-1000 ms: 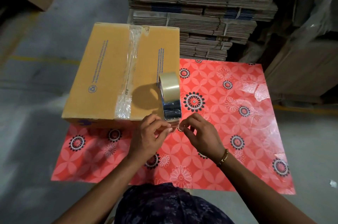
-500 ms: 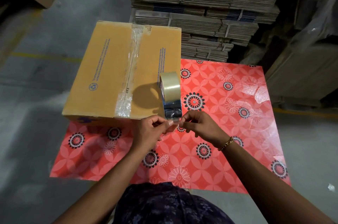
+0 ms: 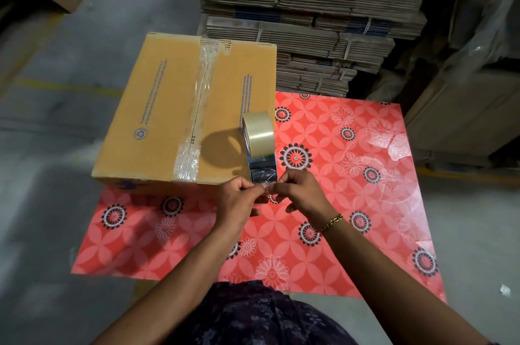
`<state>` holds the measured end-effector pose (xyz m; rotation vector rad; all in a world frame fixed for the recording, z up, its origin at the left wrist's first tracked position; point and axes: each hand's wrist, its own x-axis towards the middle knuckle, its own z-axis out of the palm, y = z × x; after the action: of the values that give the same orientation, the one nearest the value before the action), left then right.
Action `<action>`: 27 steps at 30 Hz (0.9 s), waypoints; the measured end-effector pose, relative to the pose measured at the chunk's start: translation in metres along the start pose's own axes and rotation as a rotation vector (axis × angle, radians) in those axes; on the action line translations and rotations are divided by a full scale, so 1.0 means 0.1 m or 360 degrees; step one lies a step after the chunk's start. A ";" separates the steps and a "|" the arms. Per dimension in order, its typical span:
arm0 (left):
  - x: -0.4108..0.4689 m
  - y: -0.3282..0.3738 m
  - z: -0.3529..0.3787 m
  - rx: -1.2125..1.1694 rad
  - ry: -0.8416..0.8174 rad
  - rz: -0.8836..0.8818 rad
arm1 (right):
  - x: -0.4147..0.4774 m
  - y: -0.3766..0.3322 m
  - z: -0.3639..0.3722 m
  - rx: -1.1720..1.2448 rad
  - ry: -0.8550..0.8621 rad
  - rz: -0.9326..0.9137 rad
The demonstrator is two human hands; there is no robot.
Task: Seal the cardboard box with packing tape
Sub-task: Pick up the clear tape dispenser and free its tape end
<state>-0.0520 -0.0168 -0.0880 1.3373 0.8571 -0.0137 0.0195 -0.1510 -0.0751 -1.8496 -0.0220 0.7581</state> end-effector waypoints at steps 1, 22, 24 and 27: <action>0.00 -0.01 0.00 -0.0030 -0.0003 -0.0005 | -0.01 -0.01 0.02 0.0080 0.0032 0.0024; -0.05 0.02 0.02 -0.0092 -0.0013 -0.0059 | -0.09 0.10 0.14 0.0251 0.0266 -0.0197; -0.06 0.03 0.02 -0.0096 -0.0010 -0.0063 | -0.09 0.10 0.15 0.0257 0.0269 -0.0206; -0.07 0.03 0.02 -0.0103 -0.0002 -0.0071 | -0.09 0.11 0.14 0.0243 0.0270 -0.0229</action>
<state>-0.0542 -0.0211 -0.0813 1.2572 0.8794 -0.0212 0.0010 -0.1470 -0.0830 -1.7405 0.0115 0.4883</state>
